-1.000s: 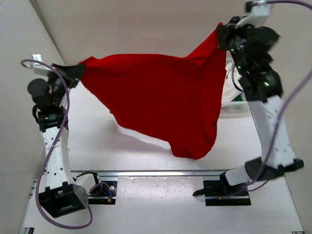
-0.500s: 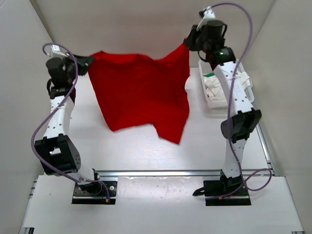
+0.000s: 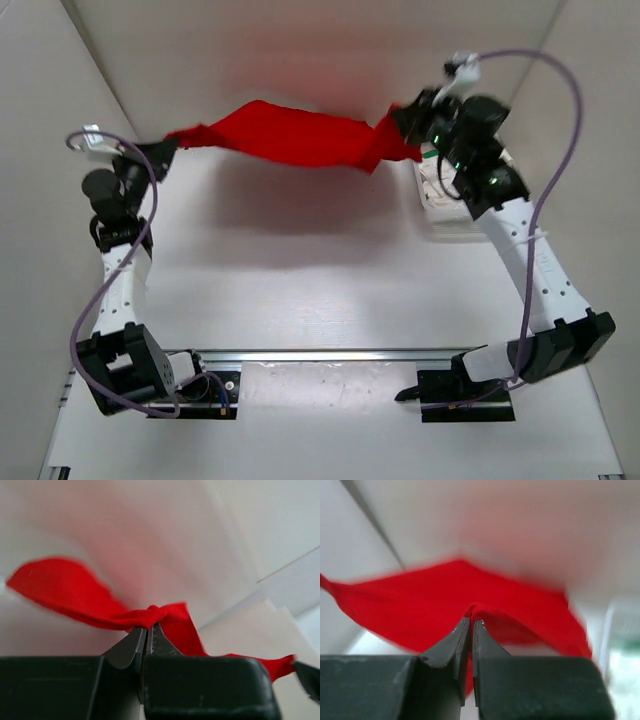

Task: Fold and stack the t-shirts
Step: Flatten out the tshirt

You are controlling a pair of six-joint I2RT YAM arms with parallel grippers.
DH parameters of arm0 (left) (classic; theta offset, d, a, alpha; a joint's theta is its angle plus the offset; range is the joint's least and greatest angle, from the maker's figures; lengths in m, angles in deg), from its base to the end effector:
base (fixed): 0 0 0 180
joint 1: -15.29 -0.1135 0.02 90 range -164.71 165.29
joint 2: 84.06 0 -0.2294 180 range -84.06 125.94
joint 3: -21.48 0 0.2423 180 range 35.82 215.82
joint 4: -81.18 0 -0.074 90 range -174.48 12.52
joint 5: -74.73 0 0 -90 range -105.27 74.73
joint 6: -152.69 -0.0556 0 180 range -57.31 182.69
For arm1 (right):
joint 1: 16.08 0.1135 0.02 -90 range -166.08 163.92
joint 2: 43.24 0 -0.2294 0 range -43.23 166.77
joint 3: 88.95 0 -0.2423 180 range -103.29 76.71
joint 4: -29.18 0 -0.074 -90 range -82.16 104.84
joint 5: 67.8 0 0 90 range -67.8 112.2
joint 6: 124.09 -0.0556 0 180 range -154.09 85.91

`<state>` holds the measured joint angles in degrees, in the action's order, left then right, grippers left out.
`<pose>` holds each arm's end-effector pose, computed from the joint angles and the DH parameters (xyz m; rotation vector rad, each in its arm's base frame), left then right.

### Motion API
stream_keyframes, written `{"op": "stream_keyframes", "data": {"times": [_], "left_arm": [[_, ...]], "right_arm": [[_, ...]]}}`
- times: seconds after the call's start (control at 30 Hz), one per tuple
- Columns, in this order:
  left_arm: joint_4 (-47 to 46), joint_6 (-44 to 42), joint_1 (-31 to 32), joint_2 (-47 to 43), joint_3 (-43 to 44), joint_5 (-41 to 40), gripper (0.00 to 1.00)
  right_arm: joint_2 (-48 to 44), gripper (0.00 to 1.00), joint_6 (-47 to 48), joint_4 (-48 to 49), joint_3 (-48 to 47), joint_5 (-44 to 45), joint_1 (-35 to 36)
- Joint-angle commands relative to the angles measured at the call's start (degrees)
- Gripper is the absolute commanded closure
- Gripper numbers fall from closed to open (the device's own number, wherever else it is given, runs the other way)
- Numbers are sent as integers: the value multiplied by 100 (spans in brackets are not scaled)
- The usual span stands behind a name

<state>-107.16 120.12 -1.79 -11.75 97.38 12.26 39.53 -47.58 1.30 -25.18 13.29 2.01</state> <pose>0.3065 0.0673 0.3727 -0.5058 1.3568 -0.9083 0.3030 0.1080 0.4872 -0.1882 1.4878 0.5603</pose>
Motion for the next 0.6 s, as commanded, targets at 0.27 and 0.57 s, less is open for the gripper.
{"op": "stream_keyframes", "data": {"times": [0.27, 0.57], "left_arm": [[-274, -619, -92, -1764, -4071, -863, 65], [1702, -1233, -200, -2573, -4609, -1231, 12]], "right_arm": [[-1983, 100, -1401, 1266, 5959, -129, 554], [-2729, 99, -1972, 1214, 7621, -6, 925]]}}
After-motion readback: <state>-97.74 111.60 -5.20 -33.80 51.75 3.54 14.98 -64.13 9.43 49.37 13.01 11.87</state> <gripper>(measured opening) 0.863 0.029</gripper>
